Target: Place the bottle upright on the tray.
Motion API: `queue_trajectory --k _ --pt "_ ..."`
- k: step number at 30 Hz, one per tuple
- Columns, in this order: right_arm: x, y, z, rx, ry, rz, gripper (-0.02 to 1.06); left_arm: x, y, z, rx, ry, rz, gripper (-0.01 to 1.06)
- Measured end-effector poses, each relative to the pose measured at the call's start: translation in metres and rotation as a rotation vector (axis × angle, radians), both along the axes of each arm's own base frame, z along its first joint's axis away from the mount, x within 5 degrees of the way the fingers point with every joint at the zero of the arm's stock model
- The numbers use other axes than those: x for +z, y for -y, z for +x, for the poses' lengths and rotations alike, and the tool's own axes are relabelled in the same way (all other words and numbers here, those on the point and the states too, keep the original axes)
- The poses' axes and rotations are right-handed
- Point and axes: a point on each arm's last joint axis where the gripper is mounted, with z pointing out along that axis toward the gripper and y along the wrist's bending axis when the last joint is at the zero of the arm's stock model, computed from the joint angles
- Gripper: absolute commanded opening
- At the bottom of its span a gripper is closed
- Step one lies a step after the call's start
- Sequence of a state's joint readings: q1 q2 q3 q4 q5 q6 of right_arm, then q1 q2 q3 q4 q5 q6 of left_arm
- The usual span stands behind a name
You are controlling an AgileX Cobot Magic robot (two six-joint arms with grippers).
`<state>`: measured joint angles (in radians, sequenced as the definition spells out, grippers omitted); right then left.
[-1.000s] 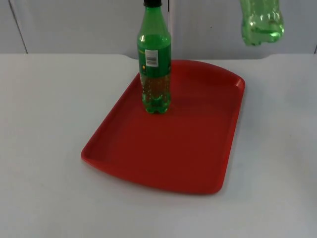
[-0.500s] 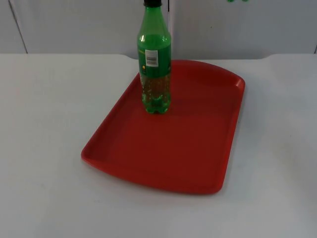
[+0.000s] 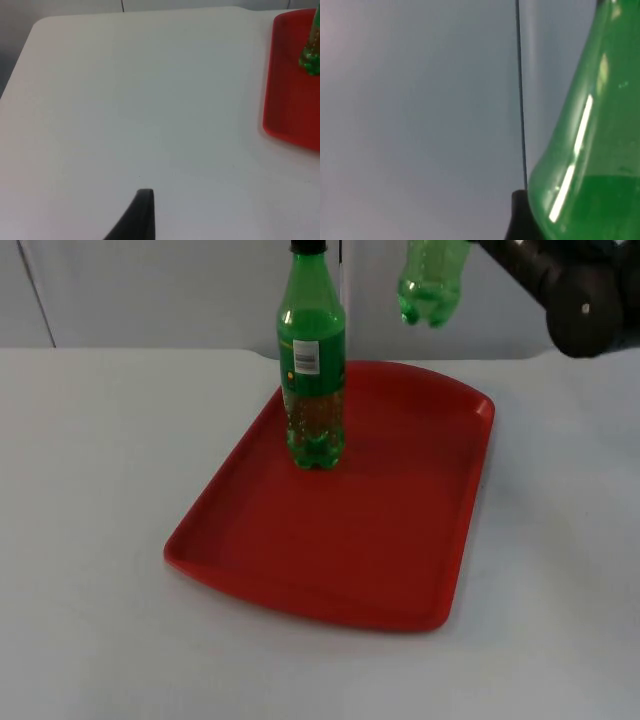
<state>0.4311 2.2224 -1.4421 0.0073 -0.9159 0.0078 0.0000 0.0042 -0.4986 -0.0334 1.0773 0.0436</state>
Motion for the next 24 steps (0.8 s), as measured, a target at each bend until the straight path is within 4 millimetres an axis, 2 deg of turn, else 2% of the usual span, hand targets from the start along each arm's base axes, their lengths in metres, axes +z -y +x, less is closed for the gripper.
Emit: queue_trajectory --k 2,3,7,8,13,18,24 --pt "-0.013 0.000 0.002 -0.002 -0.009 -0.001 0.00 0.000 0.000 0.000 0.000 0.000 0.000 1.04" --pt "-0.013 0.000 0.002 -0.002 -0.009 -0.001 0.00 0.000 0.000 0.000 0.000 0.000 0.000 1.04" --pt "-0.041 0.000 0.005 -0.016 -0.037 0.003 0.00 0.000 0.000 0.000 0.000 0.000 0.000 1.04" --pt "-0.041 0.000 0.005 -0.016 -0.037 0.003 0.00 0.000 0.000 0.000 0.000 0.000 0.000 1.04" --pt "-0.067 0.000 0.005 -0.010 -0.057 0.046 0.00 0.000 0.000 0.000 0.000 0.000 0.000 1.04" --pt "-0.084 0.000 0.005 -0.008 -0.080 0.053 0.00 0.000 0.000 0.000 0.000 0.000 0.000 1.04" --pt "-0.093 0.000 0.005 -0.014 -0.081 0.021 0.00 0.000 0.000 0.000 0.000 0.000 0.000 1.04"
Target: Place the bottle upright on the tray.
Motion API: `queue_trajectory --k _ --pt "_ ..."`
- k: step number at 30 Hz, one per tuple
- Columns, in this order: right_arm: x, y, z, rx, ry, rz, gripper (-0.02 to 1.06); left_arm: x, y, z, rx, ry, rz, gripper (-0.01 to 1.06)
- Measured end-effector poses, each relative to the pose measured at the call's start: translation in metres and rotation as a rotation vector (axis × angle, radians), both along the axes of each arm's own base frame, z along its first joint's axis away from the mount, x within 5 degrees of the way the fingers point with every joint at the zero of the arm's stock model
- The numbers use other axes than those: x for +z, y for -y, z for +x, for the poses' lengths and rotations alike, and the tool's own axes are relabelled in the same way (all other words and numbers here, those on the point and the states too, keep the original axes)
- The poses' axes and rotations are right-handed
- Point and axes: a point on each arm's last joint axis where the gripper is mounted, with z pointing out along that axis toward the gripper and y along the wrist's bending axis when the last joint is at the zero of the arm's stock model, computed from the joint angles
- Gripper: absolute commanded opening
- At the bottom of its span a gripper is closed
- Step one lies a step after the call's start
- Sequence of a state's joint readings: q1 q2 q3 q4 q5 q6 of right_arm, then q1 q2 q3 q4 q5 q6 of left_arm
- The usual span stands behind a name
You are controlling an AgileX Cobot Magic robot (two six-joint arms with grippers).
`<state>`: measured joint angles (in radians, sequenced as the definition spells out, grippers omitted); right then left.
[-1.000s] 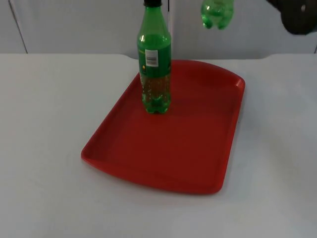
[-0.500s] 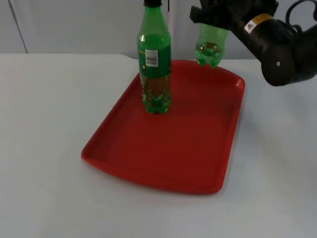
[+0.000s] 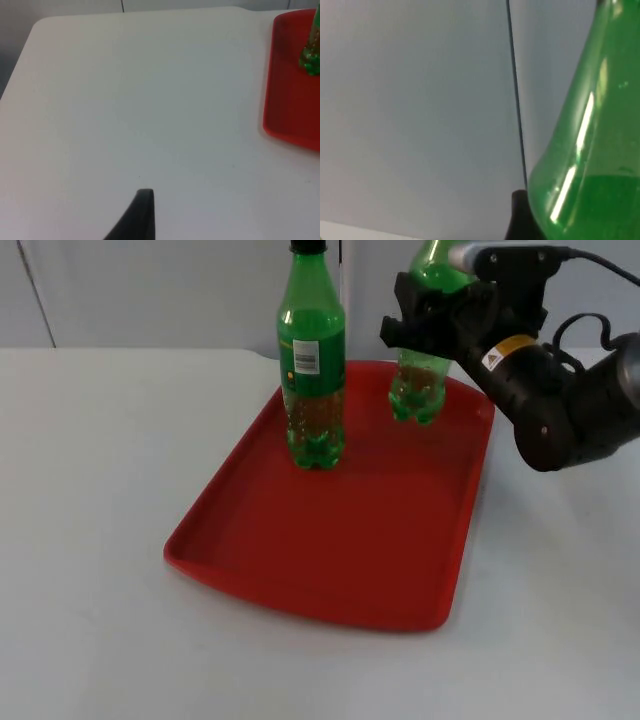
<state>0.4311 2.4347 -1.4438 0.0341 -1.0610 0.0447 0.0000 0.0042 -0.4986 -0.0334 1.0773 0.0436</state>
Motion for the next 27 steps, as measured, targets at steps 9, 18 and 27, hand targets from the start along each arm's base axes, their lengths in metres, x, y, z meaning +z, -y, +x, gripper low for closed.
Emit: queue_trajectory --k 9,18,27 --pt "-0.002 0.000 0.000 -0.007 0.008 -0.051 0.00 0.000 0.000 0.000 0.000 0.000 0.000 1.04" --pt "-0.016 0.005 0.001 -0.019 0.012 -0.041 0.00 0.000 0.000 0.000 0.000 0.000 0.000 1.04" --pt "-0.019 0.005 -0.001 -0.017 0.043 -0.017 0.00 0.000 0.000 0.000 0.000 0.000 0.000 1.04"
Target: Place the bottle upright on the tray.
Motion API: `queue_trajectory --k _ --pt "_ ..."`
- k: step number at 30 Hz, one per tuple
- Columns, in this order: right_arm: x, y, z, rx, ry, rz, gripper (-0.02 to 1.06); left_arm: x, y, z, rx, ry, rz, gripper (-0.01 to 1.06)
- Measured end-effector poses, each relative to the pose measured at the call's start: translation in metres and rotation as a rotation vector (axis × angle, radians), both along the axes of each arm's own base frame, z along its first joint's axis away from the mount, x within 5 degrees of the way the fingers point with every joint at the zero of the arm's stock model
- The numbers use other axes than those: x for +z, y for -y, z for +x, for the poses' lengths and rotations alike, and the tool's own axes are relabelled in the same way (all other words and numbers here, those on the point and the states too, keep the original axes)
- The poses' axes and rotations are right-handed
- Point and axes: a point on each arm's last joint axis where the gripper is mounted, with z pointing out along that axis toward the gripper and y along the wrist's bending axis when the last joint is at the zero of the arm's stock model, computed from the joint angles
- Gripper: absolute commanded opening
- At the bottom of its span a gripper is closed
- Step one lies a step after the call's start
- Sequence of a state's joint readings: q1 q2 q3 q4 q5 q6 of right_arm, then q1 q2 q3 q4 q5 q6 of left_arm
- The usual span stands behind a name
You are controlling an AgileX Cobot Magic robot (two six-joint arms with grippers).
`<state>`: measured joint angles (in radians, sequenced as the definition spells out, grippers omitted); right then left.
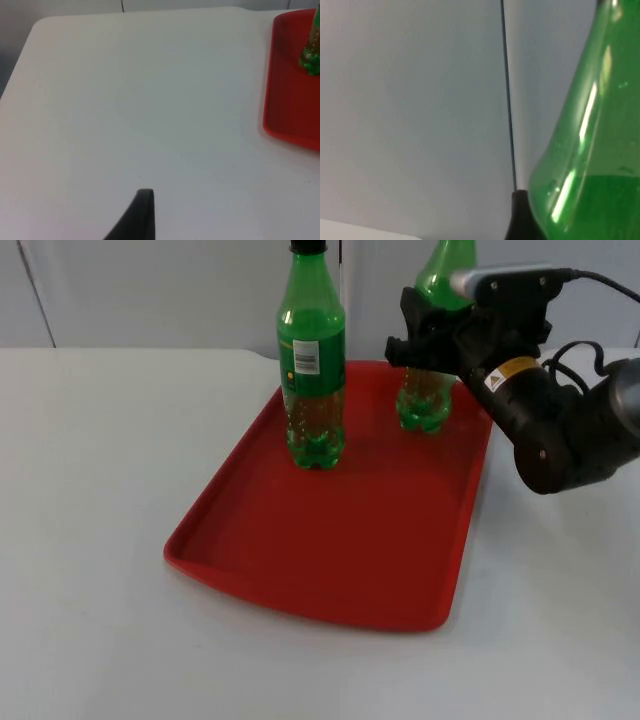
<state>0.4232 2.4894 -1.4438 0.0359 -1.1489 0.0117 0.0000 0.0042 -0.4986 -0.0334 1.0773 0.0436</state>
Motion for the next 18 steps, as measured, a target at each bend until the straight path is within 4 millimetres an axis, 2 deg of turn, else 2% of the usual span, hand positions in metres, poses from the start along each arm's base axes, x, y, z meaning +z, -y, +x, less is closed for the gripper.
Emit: queue_trajectory --k 3,13,15,16,18 --pt "-0.0059 0.0003 -0.0006 0.000 -0.004 -0.002 0.00 0.0000 0.0000 0.0000 0.000 0.000 0.000 1.04" --pt "-0.0067 0.0004 -0.0009 0.000 0.002 0.000 0.00 0.0000 0.0000 0.0000 0.000 0.000 0.000 1.04" --pt "-0.0067 0.0003 -0.0009 0.001 0.003 0.000 0.08 0.0000 0.0000 0.0000 0.000 0.000 0.000 1.04" --pt "-0.0067 0.0003 -0.0009 0.001 0.003 0.000 0.08 0.0000 0.0000 0.0000 0.000 0.000 0.000 1.04" --pt "-0.0067 0.0003 -0.0009 0.001 0.003 0.000 0.29 0.0000 0.0000 0.0000 0.000 0.000 0.000 1.04"
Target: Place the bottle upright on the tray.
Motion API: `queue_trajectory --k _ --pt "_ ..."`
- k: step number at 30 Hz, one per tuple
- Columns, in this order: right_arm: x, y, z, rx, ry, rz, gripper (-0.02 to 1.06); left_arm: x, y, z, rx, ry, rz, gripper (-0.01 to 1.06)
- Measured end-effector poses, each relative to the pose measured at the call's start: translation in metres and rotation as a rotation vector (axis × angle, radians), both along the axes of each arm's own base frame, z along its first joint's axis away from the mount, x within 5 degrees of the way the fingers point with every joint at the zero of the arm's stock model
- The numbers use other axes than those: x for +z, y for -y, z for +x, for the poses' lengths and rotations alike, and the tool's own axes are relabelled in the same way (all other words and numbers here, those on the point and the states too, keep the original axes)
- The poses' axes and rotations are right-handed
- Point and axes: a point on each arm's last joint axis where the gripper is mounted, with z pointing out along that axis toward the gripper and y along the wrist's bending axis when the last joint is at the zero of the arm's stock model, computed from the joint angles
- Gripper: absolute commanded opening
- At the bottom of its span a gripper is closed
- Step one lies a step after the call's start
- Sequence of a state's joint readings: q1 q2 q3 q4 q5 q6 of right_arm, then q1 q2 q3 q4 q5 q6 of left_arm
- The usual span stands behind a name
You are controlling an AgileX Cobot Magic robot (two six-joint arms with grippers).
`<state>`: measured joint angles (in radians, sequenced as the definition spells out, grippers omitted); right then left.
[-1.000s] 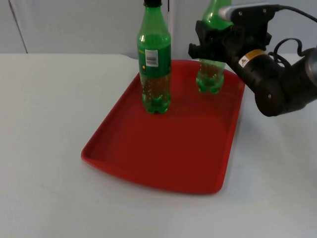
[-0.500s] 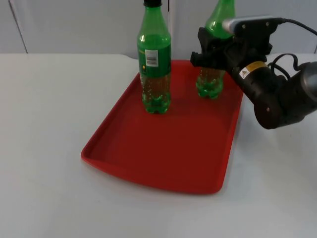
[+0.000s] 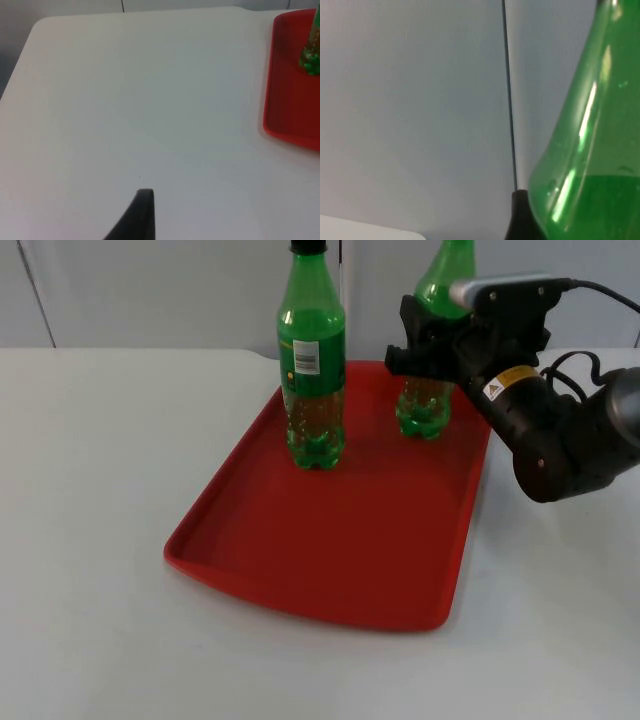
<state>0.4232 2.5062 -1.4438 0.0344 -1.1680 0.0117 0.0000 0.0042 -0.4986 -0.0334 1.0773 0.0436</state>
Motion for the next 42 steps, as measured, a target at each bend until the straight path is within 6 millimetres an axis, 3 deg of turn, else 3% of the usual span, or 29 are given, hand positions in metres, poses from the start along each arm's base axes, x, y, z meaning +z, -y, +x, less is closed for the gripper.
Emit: queue_trajectory --k 2,3,6,9,28,32,38,42 --pt "0.000 0.000 0.000 0.000 0.000 0.000 0.50 0.000 0.000 0.000 0.000 0.000 0.000 1.04" --pt "0.000 0.000 0.000 0.000 0.000 0.000 0.50 0.000 0.000 0.000 0.000 0.000 0.000 1.04" --pt "0.000 0.000 0.000 0.000 0.000 0.000 0.78 0.000 0.000 0.000 0.000 0.000 0.000 1.04" --pt "-0.002 0.000 0.000 0.000 -0.005 -0.002 0.85 0.000 0.000 0.000 0.000 0.000 0.000 1.04" --pt "-0.005 0.000 0.000 0.001 -0.039 -0.016 0.87 0.000 0.000 0.000 0.000 0.000 0.000 1.04" --pt "-0.005 0.000 0.000 0.001 -0.039 -0.016 1.05 0.000 0.000 0.000 0.000 0.000 0.000 1.04" --pt "-0.007 0.000 0.000 0.001 -0.058 -0.024 1.05 0.000 0.000 0.000 0.000 0.000 0.000 1.04" --pt "-0.011 0.000 -0.004 0.008 -0.221 -0.094 1.05 0.000 0.000 0.000 0.000 0.000 0.000 1.04"
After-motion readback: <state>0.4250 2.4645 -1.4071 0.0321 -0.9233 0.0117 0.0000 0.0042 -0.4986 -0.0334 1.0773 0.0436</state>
